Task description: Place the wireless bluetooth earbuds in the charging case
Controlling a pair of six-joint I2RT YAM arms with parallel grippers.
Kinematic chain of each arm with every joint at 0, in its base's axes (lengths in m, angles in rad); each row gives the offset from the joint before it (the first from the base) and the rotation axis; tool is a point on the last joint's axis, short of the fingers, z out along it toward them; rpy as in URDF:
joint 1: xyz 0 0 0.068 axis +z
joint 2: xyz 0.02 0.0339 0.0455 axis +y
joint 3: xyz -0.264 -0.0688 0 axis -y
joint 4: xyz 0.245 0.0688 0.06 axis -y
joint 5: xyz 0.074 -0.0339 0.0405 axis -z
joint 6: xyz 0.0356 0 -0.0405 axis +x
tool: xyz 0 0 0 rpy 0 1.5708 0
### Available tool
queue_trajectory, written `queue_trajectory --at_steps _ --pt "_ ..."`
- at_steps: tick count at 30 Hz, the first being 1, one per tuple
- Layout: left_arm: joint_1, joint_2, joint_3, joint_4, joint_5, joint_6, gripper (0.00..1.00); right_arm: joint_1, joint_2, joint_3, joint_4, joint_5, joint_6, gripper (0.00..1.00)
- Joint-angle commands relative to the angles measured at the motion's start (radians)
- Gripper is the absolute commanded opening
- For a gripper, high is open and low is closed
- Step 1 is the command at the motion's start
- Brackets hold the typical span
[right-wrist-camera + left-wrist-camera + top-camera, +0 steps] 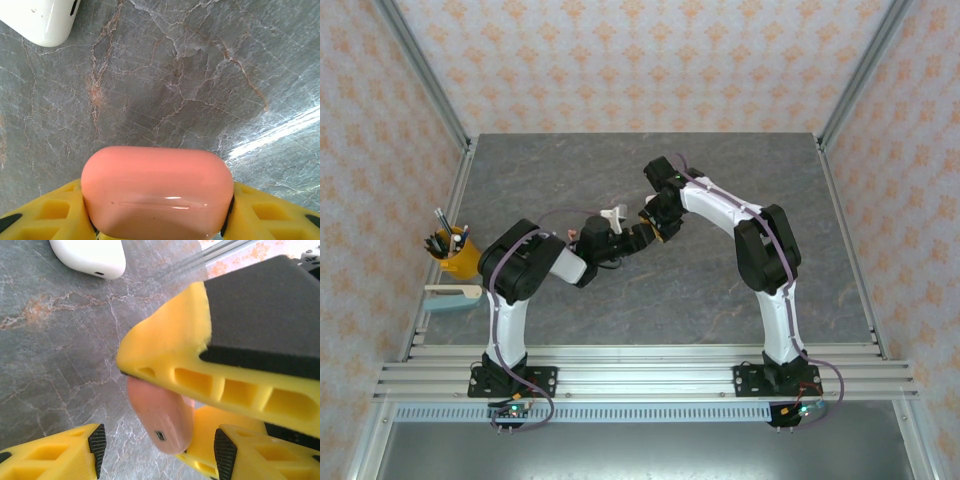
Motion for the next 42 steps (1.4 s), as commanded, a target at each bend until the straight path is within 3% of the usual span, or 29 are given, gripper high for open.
queue_trajectory --at_steps 1,15,23,25,28,31,35,42 --pt "-0.006 0.021 0.042 0.069 -0.041 -0.017 0.60 -0.009 0.000 0.034 -0.010 -0.010 0.022 0.41" --pt "-0.006 0.046 0.088 0.064 -0.066 -0.029 0.43 -0.009 -0.009 0.004 0.007 -0.019 0.032 0.41" --pt "-0.006 0.029 0.065 0.060 -0.085 -0.040 0.23 -0.010 -0.004 0.008 0.016 -0.019 0.041 0.42" --pt "-0.006 0.017 0.062 0.045 -0.084 -0.037 0.19 -0.014 -0.006 0.012 0.023 -0.018 0.042 0.46" --pt "-0.006 -0.010 0.060 -0.001 -0.068 -0.022 0.13 -0.037 -0.028 0.015 0.050 -0.004 0.028 0.66" --pt "0.000 -0.060 0.055 -0.089 -0.037 0.016 0.10 -0.076 -0.082 0.014 0.083 0.028 -0.016 0.74" --pt "0.028 -0.162 0.046 -0.192 0.050 0.068 0.08 -0.142 -0.176 -0.042 0.177 0.020 -0.113 0.75" --pt "0.131 -0.368 0.096 -0.541 0.270 0.268 0.00 -0.182 -0.329 -0.237 0.467 -0.170 -0.421 0.73"
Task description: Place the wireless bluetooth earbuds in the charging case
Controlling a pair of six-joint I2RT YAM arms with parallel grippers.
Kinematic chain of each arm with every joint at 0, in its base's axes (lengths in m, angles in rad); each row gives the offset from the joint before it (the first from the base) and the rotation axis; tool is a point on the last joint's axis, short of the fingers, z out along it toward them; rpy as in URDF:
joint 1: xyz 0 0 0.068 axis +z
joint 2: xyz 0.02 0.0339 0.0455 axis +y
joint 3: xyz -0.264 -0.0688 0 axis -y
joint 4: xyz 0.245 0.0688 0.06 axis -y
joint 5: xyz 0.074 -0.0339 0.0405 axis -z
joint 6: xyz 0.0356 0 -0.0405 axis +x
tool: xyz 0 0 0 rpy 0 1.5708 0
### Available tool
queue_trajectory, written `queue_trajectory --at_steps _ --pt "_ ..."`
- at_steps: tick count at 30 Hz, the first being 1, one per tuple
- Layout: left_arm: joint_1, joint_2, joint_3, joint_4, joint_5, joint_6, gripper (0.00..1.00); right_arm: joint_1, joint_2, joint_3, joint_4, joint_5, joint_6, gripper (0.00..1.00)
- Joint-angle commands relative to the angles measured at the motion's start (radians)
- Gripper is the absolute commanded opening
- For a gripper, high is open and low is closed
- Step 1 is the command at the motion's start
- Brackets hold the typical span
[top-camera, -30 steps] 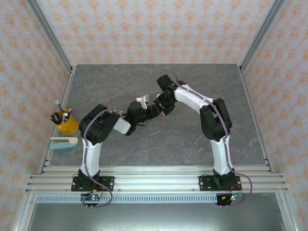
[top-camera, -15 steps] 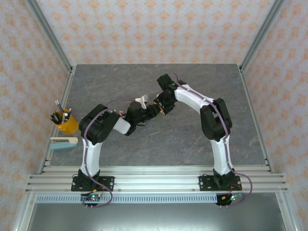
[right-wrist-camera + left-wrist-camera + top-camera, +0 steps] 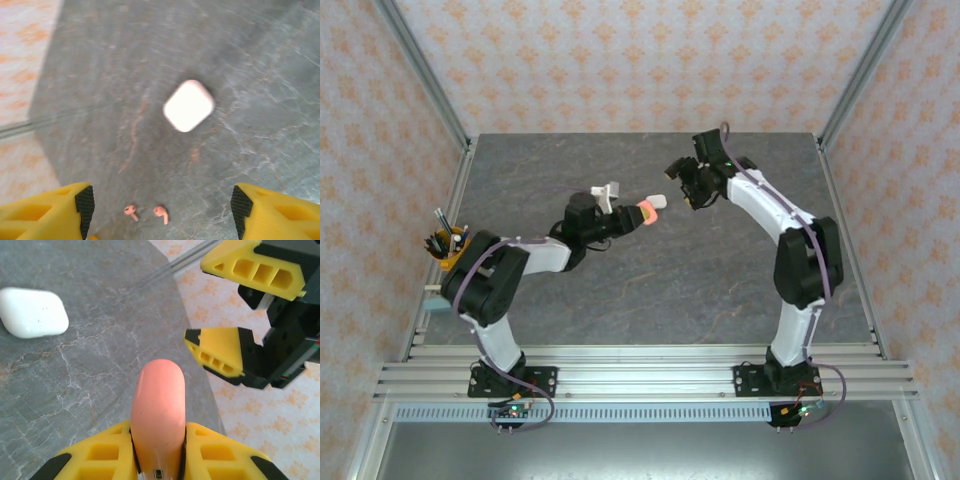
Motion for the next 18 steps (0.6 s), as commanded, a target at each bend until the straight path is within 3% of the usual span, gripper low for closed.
queue_trajectory --at_steps 1,9,18 --pt "0.052 -0.102 0.056 -0.275 0.152 0.180 0.00 0.012 -0.079 -0.104 0.207 -0.146 -0.222 0.73" --pt "0.147 -0.187 0.194 -0.635 0.303 0.389 0.00 0.033 -0.146 -0.272 0.463 -0.409 -0.326 0.68" --pt "0.169 -0.185 0.257 -0.735 0.322 0.439 0.00 0.116 -0.114 -0.248 0.501 -0.432 -0.333 0.65"
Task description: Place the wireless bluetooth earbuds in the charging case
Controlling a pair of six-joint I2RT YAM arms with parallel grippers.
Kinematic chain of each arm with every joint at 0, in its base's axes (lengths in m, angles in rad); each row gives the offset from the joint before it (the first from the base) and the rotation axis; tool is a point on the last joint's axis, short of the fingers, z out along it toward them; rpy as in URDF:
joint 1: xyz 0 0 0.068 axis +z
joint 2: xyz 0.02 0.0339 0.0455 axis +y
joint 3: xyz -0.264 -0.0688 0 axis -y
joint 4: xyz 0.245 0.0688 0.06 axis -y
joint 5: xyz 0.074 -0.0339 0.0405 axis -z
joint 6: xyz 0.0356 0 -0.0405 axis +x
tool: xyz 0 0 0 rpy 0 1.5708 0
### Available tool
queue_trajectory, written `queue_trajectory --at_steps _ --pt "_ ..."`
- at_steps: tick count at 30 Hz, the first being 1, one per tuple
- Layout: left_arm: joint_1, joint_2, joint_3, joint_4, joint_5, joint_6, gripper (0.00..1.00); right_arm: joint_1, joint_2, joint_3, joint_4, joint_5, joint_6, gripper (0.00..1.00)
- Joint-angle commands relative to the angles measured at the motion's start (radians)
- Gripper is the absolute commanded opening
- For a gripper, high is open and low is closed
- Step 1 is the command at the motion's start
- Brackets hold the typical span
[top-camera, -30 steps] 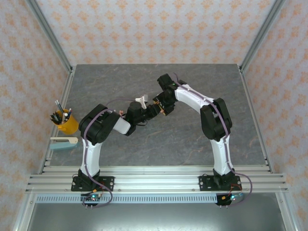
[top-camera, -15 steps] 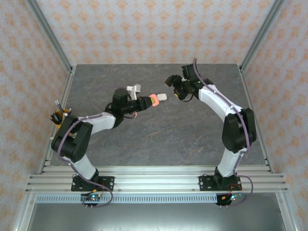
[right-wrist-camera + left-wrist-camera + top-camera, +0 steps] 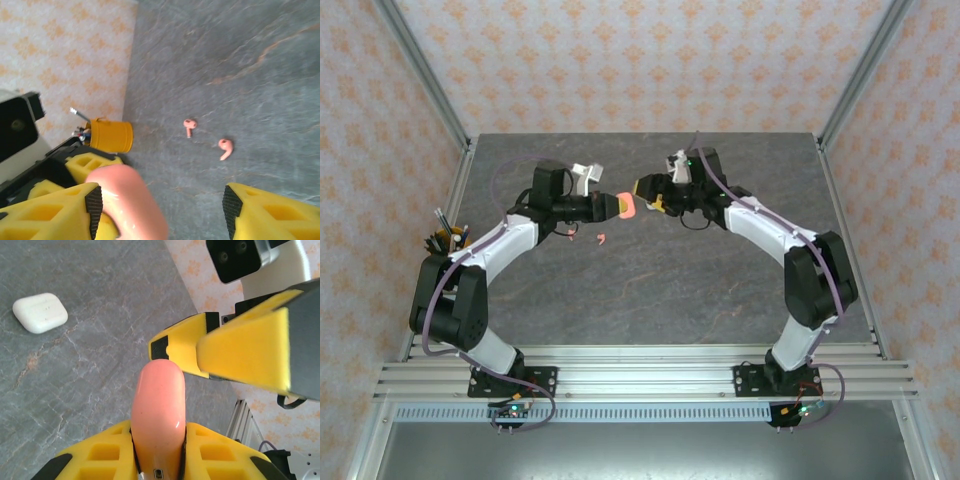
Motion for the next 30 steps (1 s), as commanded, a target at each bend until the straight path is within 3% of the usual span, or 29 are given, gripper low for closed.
queue_trajectory --at_steps 1,12,21,30 --pt "0.008 -0.011 0.046 -0.067 0.037 0.051 0.00 0.020 0.013 0.030 0.057 -0.034 -0.031 0.65" --pt "0.023 -0.028 0.065 -0.073 0.027 0.052 0.00 0.028 0.024 -0.034 0.047 -0.005 -0.058 0.59" --pt "0.039 -0.068 0.084 -0.086 0.032 0.050 0.00 -0.040 0.030 -0.144 0.123 0.025 -0.018 0.55" --pt "0.041 -0.063 0.091 -0.095 0.037 0.058 0.00 -0.069 -0.058 -0.165 0.161 -0.033 0.017 0.54"
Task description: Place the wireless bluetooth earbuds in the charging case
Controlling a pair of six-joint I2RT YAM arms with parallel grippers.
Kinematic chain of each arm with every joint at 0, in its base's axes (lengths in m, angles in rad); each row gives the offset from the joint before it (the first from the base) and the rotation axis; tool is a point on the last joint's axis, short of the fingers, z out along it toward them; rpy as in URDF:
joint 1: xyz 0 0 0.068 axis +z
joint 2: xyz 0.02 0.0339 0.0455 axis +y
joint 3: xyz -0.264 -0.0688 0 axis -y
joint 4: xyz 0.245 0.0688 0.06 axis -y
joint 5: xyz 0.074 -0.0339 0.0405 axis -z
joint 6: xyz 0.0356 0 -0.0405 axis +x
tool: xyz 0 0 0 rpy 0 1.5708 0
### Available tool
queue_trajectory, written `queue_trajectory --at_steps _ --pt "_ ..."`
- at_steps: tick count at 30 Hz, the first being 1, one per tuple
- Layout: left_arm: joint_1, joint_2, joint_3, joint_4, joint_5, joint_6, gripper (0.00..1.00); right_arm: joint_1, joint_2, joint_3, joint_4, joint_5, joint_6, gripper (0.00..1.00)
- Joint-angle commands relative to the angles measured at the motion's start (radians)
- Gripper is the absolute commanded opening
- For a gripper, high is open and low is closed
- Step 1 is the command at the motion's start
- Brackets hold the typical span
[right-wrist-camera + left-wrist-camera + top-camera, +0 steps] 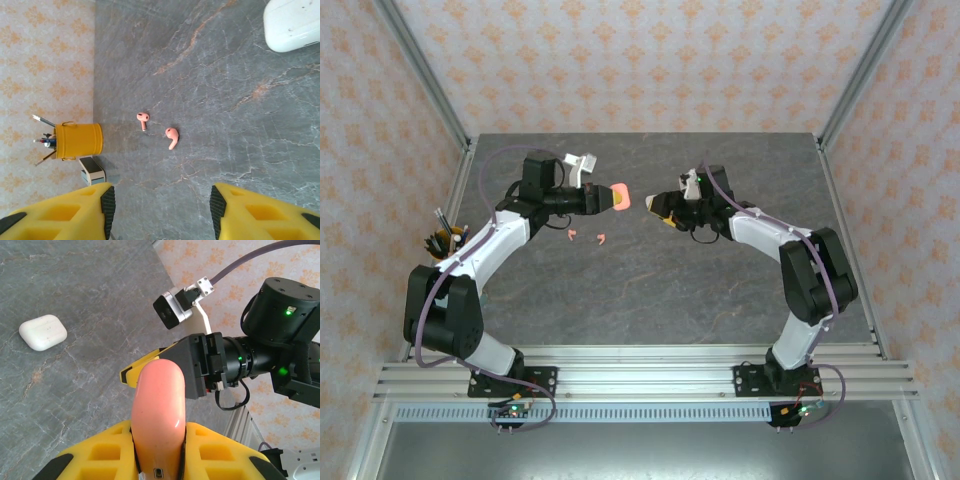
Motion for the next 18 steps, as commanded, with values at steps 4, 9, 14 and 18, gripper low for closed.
queue_trajectory --at_steps 4,9,14,18 --pt "0.008 0.000 0.037 -0.002 0.028 0.019 0.00 0.010 -0.099 0.037 0.091 -0.074 0.028 0.54" --pt "0.008 0.017 0.051 -0.009 0.031 0.022 0.00 0.049 -0.103 0.095 0.059 -0.091 0.009 0.54" --pt "0.008 0.025 0.057 -0.012 0.029 0.026 0.00 0.087 -0.107 0.128 0.051 -0.091 0.001 0.54" --pt "0.008 0.032 0.063 -0.016 0.029 0.026 0.00 0.101 -0.101 0.147 0.040 -0.086 -0.005 0.54"
